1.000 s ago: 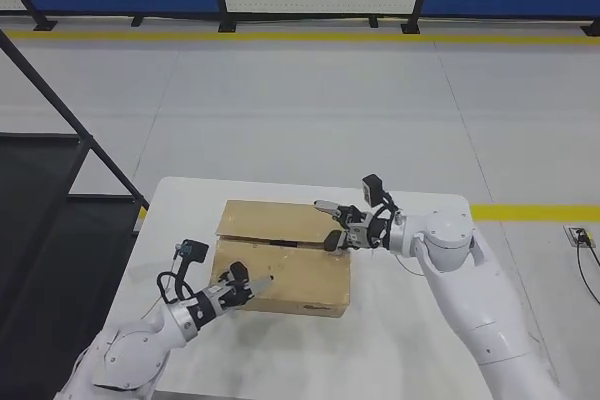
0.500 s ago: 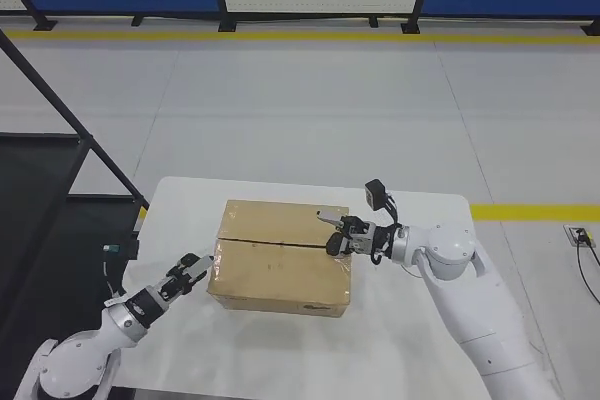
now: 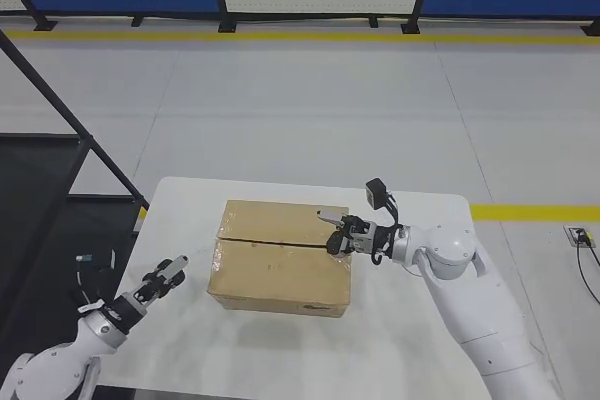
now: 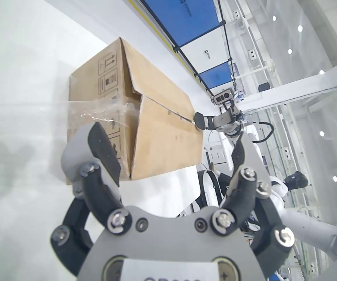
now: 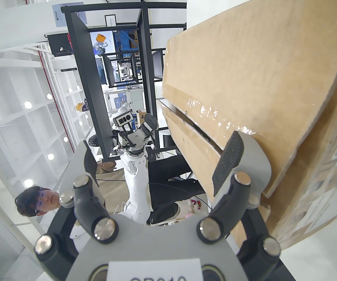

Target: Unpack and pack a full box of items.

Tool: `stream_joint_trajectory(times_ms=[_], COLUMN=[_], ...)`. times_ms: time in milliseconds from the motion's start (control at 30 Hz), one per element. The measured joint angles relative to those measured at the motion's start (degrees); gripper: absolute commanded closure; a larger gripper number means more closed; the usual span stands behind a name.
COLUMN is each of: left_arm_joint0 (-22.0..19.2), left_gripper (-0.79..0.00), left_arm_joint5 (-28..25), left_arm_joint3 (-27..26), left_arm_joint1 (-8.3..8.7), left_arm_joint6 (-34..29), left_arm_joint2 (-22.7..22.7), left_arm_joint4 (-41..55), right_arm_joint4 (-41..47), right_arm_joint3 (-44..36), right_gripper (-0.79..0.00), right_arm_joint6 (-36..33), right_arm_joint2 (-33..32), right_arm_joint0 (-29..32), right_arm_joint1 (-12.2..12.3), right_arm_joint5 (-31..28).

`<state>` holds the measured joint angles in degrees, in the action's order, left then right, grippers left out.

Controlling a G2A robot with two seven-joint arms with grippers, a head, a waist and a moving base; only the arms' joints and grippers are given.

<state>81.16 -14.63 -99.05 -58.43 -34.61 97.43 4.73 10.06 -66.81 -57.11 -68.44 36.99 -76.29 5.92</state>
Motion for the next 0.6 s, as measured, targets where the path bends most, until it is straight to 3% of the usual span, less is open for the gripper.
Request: stream_joint_trajectory(times_ms=[233, 467, 600], left_arm_joint0=[-0.6, -2.0, -4.2], left_gripper=[-0.785, -0.785, -0.785], left_arm_joint5=[4.2, 6.5, 8.7], left_arm_joint3=[5.6, 10.9, 13.7], left_arm_joint1=[-1.05, -1.99, -2.27], left_arm_joint6=[3.1, 9.4, 9.6], left_arm_joint2=[-2.2, -3.9, -5.2], left_arm_joint4=[13.5, 19.8, 21.5], right_arm_joint4=[0.5, 1.2, 1.6], right_arm_joint3=[-0.5, 1.9, 2.9], right_gripper=[-0.785, -0.785, -0.785], right_arm_joint6=[1.5, 0.1, 0.0], right_arm_joint2=[1.2, 1.6, 2.0], right_arm_joint0=[0.4, -0.6, -1.1], right_arm_joint1=[-0.1, 0.1, 0.0], right_arm_joint5=[0.2, -1.3, -1.6])
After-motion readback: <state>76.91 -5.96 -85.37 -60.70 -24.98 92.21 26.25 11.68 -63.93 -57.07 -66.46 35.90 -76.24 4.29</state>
